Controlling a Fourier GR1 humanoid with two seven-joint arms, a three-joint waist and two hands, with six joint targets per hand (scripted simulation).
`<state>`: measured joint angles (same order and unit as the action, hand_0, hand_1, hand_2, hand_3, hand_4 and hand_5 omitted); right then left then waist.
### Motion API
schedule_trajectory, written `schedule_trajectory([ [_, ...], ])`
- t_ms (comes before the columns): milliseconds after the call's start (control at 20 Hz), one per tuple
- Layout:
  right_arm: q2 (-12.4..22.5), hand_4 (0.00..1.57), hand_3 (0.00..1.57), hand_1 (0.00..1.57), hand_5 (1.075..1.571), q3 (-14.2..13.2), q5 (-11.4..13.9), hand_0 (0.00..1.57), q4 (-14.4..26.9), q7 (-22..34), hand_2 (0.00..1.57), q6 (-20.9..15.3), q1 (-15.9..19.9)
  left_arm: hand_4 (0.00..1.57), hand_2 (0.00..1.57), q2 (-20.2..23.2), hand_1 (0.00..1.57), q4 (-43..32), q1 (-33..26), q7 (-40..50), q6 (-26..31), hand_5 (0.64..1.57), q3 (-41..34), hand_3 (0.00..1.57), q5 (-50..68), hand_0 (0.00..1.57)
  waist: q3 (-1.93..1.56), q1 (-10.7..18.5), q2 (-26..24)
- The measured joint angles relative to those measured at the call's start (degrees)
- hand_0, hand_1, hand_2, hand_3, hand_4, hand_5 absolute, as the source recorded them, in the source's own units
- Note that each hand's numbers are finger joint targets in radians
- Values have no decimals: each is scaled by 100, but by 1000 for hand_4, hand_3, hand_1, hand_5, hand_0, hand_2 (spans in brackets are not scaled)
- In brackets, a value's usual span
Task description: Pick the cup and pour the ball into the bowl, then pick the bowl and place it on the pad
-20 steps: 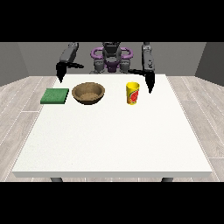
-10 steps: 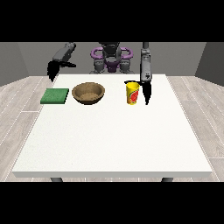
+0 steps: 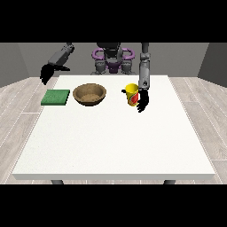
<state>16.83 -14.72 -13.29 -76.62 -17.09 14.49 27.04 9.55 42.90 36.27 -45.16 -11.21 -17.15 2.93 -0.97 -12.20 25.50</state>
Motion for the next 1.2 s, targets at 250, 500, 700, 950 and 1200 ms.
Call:
schedule_trajectory([
  [250,176,0,343,0,1570,-83,-144,0,-134,166,0,95,153,1055,1571,18,1317,421,-300,-126,-866,1540,68,1571,-336,1317,-59,-203,131],
  [500,223,0,396,0,1570,-74,-192,0,29,272,0,199,105,1036,1571,192,1332,297,-327,303,-1632,1532,248,1571,-877,1332,20,-304,-139],
  [700,238,0,359,0,1569,-60,-130,0,551,320,265,263,47,1024,1571,362,1376,291,-301,1129,-2307,1544,743,1571,-1702,1376,51,-254,-746],
  [950,242,351,241,0,1566,-66,-83,0,1189,271,155,381,-9,968,1571,350,1360,140,-208,2303,-3131,1559,1611,1571,-3087,1360,51,-220,-1349],
  [1200,182,562,180,0,1561,-14,14,0,1691,237,81,412,-5,792,1571,98,1150,-276,156,3656,-3504,1561,2514,1571,-4640,1150,47,-185,-1859],
])
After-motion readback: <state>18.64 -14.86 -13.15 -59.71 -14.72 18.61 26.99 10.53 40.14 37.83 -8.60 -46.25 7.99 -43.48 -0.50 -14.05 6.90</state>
